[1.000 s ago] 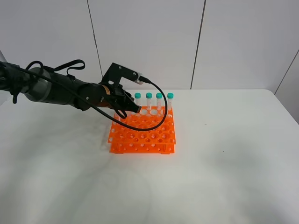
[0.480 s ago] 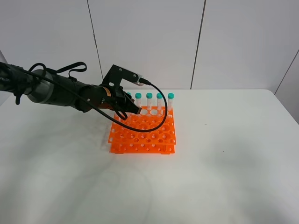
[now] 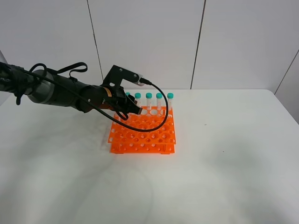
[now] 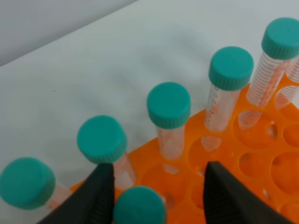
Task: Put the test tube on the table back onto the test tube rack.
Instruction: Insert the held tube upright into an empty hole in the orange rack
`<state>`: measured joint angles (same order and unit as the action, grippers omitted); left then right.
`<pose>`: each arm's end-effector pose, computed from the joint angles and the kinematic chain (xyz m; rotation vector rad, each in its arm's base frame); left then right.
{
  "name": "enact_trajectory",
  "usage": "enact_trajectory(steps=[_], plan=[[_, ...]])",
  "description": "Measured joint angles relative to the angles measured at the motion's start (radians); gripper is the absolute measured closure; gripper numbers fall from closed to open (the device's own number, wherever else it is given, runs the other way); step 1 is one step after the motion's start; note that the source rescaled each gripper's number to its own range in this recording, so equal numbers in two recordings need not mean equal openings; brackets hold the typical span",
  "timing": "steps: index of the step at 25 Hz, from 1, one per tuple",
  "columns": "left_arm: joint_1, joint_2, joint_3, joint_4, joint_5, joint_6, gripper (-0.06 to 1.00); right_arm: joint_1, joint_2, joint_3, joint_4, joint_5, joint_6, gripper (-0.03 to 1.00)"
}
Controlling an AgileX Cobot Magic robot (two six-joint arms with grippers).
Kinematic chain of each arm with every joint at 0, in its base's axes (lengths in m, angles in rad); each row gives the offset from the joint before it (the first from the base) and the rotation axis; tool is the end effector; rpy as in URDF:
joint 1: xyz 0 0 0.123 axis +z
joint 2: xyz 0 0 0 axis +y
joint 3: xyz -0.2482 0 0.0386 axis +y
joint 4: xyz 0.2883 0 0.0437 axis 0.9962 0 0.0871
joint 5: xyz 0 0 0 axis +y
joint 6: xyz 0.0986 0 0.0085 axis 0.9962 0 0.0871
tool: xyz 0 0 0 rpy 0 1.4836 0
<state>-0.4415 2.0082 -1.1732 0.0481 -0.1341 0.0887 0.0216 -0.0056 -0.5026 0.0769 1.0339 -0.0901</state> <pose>0.4037 -0.1915 0.0900 0.6276 2.0985 -0.1796 0.0714 0.0081 0.2968 -0.1147 2.0040 0.0477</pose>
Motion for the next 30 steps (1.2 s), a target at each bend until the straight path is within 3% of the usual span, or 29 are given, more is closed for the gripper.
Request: enact_trajectory(steps=[11,17,20,23,24,27,30], plan=[[0.0,-0.022,0.0,0.0,0.001,0.0,0.62,0.0,0.0,0.0,0.0,0.0,0.0,-0.03],[0.0,-0.076,0.0,0.0,0.058,-0.001,0.59,0.0,0.0,0.0,0.0,0.0,0.0,-0.03],[0.0,-0.141,0.0,0.0,0.072,-0.001,0.43,0.0,0.0,0.0,0.0,0.0,0.0,-0.03],[0.004,-0.197,0.0,0.0,0.082,0.001,0.11,0.0,0.0,0.0,0.0,0.0,0.0,-0.03],[0.008,-0.21,0.0,0.0,0.094,0.002,0.06,0.0,0.0,0.0,0.0,0.0,0.0,-0.03],[0.023,-0.224,-0.005,0.0,0.168,0.004,-0.02,0.0,0.0,0.0,0.0,0.0,0.0,-0.03],[0.045,-0.224,-0.047,0.0,0.346,-0.014,-0.05,0.0,0.0,0.0,0.0,0.0,0.0,-0.03]])
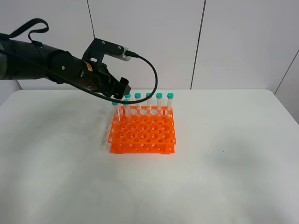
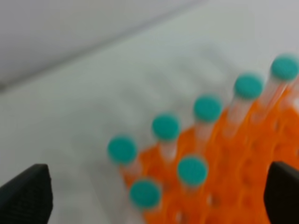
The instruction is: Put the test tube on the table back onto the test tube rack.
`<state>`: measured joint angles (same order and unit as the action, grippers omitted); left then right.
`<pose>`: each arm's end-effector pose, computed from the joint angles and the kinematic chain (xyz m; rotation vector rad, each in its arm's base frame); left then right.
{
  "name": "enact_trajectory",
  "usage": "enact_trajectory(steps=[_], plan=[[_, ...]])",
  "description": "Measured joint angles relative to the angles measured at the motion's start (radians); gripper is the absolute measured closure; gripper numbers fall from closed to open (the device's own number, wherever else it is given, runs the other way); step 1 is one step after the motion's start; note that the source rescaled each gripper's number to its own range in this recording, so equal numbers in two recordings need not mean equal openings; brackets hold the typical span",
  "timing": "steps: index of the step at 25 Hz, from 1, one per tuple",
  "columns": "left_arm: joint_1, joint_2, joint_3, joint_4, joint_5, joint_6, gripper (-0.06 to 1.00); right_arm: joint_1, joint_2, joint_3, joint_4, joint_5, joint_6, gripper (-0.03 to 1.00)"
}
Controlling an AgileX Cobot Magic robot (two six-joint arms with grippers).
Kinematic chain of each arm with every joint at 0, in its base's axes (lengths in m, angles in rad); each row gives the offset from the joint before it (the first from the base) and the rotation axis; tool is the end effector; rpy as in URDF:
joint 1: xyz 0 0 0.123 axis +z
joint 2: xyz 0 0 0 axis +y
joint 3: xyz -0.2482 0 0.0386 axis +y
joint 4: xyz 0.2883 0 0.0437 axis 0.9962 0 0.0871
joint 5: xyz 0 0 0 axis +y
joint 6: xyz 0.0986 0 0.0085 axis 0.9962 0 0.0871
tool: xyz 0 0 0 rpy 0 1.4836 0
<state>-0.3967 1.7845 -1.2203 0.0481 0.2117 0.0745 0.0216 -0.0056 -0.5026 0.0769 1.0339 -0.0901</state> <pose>0.4004 -0.1666 0.1772 0.5746 2.1886 -0.1352 0.0714 0.0081 0.2968 -0.1147 2.0040 0.0477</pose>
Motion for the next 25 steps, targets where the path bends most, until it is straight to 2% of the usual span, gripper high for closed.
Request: enact_trajectory(steps=[2,3,4,7,12,19,25], plan=[[0.023,0.0,-0.05,0.0,0.148,-0.025,-0.05,0.0,0.0,0.0,0.0,0.0,0.0,-0.03],[0.023,0.0,-0.05,0.0,0.148,-0.025,-0.05,0.0,0.0,0.0,0.0,0.0,0.0,-0.03],[0.056,0.0,-0.114,0.0,0.286,-0.054,-0.05,0.0,0.0,0.0,0.0,0.0,0.0,-0.03],[0.115,0.0,-0.194,-0.002,0.494,-0.083,-0.06,0.0,0.0,0.0,0.0,0.0,0.0,-0.03],[0.254,0.0,-0.219,-0.079,0.726,-0.098,-0.06,0.0,0.0,0.0,0.0,0.0,0.0,-0.03],[0.422,0.0,-0.22,-0.048,0.872,-0.102,-0.06,0.0,0.0,0.0,0.0,0.0,0.0,-0.03],[0.464,-0.036,-0.197,-0.042,0.942,-0.099,-0.06,0.0,0.0,0.0,0.0,0.0,0.0,-0.03]])
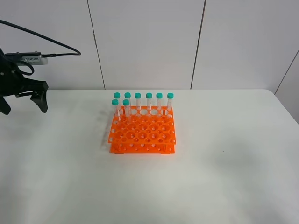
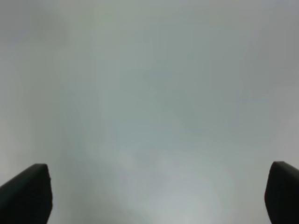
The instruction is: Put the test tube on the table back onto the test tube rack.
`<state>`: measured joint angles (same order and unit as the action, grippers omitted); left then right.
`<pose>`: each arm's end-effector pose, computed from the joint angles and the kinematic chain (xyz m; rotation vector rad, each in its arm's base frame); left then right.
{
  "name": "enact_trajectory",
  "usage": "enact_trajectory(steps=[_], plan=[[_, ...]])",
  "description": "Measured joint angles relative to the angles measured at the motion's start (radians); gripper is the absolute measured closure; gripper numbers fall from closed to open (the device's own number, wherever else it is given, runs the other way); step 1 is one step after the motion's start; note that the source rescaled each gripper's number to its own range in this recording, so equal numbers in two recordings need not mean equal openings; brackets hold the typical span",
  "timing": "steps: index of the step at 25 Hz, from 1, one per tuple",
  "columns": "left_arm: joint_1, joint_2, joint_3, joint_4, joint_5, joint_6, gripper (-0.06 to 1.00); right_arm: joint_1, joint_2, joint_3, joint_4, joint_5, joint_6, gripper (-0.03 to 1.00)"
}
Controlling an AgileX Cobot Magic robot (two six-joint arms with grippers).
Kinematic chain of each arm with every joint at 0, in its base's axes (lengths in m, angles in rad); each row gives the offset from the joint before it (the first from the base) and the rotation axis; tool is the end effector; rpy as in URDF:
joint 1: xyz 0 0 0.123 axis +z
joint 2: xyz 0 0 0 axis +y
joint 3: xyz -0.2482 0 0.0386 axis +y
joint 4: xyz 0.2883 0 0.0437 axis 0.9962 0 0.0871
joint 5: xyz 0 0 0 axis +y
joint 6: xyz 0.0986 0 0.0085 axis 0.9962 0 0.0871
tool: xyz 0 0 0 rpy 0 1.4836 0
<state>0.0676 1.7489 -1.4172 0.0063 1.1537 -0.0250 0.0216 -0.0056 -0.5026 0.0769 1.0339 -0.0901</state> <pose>0.3847 0.0266 0.2104 -0.1344 2.9661 0.0143 0.0714 0.0081 0.2968 -0.1147 2.0040 0.0477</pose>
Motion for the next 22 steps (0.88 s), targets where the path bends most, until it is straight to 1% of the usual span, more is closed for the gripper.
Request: enact_trajectory(steps=[2,6,16,19,22], plan=[[0.0,-0.052,0.046,-0.006,0.008,0.012,-0.06,0.0,0.0,0.0,0.0,0.0,0.0,-0.03],[0.0,-0.232,0.212,-0.014,0.006,0.025,-0.06,0.0,0.0,0.0,0.0,0.0,0.0,-0.03],[0.0,-0.92,0.697,-0.013,-0.051,0.025,-0.06,0.0,0.0,0.0,0.0,0.0,0.0,-0.03],[0.0,-1.139,0.831,-0.041,-0.069,0.025,-0.06,0.0,0.0,0.0,0.0,0.0,0.0,-0.03],[0.0,-1.329,0.912,-0.069,-0.075,0.025,-0.06,0.0,0.0,0.0,0.0,0.0,0.0,-0.03]])
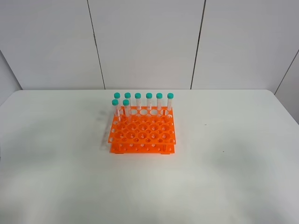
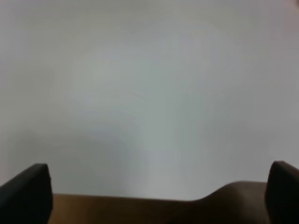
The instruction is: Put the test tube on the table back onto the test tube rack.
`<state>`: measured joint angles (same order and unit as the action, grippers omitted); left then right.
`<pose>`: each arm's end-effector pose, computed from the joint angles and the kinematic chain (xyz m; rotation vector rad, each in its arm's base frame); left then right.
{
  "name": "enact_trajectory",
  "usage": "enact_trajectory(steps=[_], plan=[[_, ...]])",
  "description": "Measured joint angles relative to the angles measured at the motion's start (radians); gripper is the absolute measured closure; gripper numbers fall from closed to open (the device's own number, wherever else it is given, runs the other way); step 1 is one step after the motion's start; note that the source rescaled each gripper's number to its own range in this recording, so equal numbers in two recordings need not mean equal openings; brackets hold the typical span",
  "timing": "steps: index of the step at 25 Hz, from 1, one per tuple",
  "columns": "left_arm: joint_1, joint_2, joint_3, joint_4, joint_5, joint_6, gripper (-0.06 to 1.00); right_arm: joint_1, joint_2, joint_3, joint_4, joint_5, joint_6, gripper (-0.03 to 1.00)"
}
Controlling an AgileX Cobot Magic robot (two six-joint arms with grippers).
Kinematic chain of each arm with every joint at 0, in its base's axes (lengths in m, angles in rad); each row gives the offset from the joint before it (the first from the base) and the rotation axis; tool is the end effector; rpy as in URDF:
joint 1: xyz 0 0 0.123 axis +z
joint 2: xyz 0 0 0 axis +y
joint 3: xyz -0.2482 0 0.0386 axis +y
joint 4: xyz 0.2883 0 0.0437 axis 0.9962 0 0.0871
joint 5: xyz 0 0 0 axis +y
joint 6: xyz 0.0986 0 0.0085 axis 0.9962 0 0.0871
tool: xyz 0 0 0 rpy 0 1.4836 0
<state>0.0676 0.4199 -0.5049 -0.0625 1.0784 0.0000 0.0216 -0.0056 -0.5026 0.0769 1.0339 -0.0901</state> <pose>0.1336 0.0036 0.2496 -0.0967 2.4731 -0.0519 0.0714 0.0081 0.2968 -0.1147 2.0040 0.0477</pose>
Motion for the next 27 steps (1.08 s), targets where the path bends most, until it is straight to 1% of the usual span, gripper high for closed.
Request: enact_trajectory(steps=[4,6,14,19,23,27], plan=[[0.0,-0.193,0.005,-0.005,-0.016,0.0,-0.06,0.0,0.0,0.0,0.0,0.0,0.0,-0.03],[0.0,-0.255,0.005,-0.007,-0.016,0.0,-0.06,0.0,0.0,0.0,0.0,0.0,0.0,-0.03],[0.0,-0.402,0.005,-0.009,-0.018,0.0,-0.06,0.0,0.0,0.0,0.0,0.0,0.0,-0.03],[-0.002,-0.425,0.005,-0.012,-0.016,0.0,-0.06,0.0,0.0,0.0,0.0,0.0,0.0,-0.03],[-0.024,-0.426,0.005,-0.012,-0.016,0.0,-0.06,0.0,0.0,0.0,0.0,0.0,0.0,-0.03],[-0.027,-0.426,0.005,-0.012,-0.016,0.0,-0.06,0.0,0.0,0.0,0.0,0.0,0.0,-0.03]])
